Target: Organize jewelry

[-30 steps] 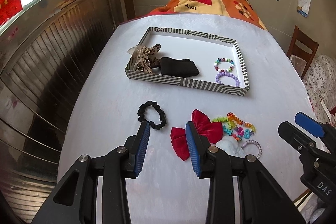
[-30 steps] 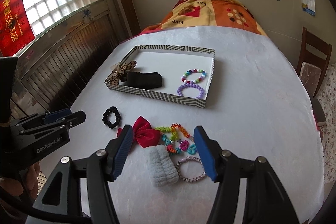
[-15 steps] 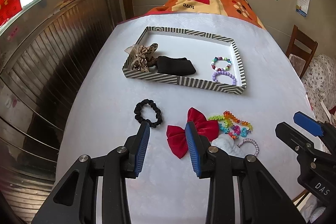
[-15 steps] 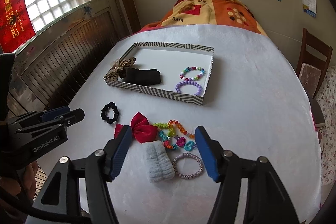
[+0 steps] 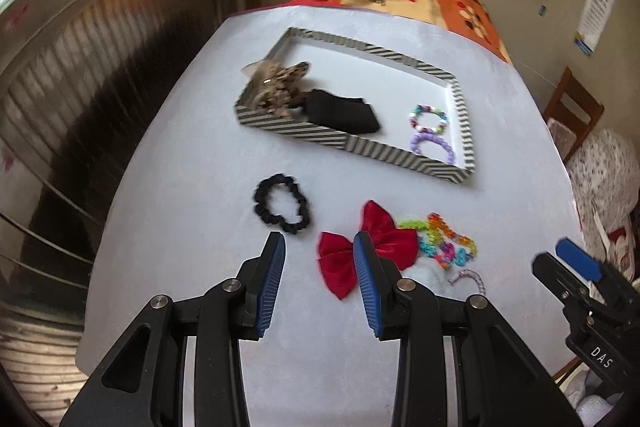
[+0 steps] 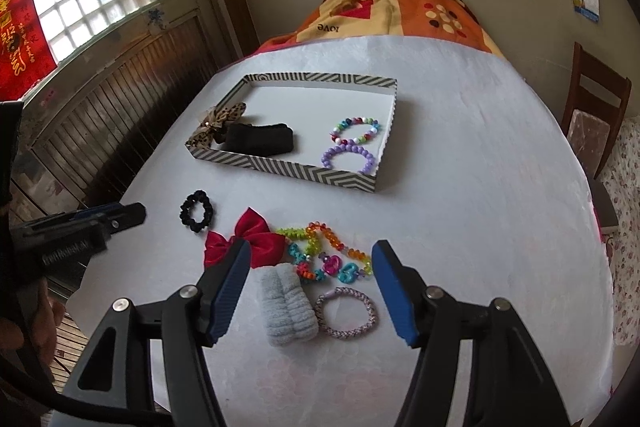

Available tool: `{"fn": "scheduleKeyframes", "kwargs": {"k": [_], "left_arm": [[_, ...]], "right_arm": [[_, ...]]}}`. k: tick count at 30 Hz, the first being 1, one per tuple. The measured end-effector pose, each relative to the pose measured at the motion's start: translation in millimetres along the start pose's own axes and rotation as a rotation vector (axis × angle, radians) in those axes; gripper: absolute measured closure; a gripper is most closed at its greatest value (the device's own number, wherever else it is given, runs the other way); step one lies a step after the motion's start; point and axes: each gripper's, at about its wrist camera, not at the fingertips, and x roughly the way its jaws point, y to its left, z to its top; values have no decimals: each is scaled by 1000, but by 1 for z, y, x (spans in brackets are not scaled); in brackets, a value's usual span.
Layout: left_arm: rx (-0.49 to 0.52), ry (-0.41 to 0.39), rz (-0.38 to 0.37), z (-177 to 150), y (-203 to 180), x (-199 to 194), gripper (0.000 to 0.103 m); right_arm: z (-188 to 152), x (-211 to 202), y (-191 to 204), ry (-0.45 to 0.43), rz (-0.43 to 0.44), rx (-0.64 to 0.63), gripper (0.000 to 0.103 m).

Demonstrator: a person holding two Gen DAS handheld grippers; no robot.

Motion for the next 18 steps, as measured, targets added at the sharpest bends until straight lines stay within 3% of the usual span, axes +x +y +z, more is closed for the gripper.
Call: {"fn": "scheduleKeyframes", "kwargs": {"k": [18], "left_arm": [[-192,143,-10,5,75,44,78]], "right_arm": [[-14,56,-35,138,-35,67,37]]}}
